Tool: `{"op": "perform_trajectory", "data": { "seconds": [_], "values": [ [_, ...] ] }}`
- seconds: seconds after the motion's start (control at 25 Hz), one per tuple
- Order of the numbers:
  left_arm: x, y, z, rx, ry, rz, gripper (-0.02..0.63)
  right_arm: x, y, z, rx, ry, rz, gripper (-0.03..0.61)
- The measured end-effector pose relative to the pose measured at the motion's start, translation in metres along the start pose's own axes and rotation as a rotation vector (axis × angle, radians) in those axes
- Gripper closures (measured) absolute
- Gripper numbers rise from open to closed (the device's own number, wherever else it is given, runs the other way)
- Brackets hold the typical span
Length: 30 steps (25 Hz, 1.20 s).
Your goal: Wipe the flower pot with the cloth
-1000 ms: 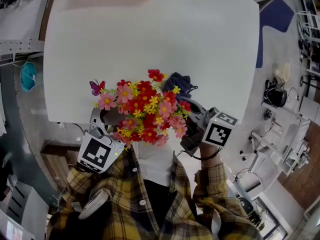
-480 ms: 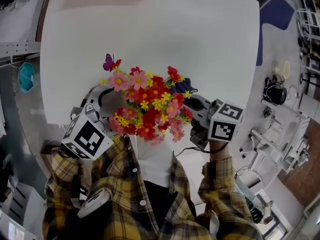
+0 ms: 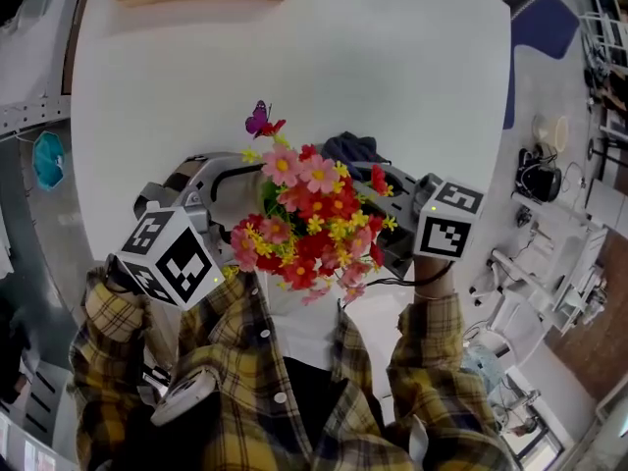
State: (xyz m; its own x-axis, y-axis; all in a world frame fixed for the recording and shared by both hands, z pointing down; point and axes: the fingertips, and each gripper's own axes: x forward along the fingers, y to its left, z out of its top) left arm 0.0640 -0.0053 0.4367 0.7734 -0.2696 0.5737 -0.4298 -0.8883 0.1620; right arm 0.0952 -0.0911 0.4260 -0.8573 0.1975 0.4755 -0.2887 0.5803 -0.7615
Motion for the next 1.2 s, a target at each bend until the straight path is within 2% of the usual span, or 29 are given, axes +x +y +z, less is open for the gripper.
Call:
{"op": "perform_trajectory", "data": {
  "seconds": [0.36,0.68,0.84,0.92,1.2],
  "values": [
    [0.007,0.013,0.006,0.138,0.019,-0.184,0.198,0.027,-0.006,0.035,-0.065,0.081,0.073,0.568],
    [0.014,0.016,0.016,0.209,0.026,-0.269,0.198,0.046,0.005,0.04,-0.22,0.307,0.165,0.568],
    [0.017,0.016,0.018,0.205,0.019,-0.278,0.198,0.051,0.009,0.036,-0.279,0.418,0.193,0.568],
    [0.015,0.017,0.019,0.194,0.015,-0.268,0.198,0.053,0.011,0.037,-0.292,0.44,0.194,0.568],
    [0.008,0.02,0.013,0.136,-0.004,-0.206,0.198,0.056,0.008,0.04,-0.277,0.374,0.167,0.568]
  ]
}}
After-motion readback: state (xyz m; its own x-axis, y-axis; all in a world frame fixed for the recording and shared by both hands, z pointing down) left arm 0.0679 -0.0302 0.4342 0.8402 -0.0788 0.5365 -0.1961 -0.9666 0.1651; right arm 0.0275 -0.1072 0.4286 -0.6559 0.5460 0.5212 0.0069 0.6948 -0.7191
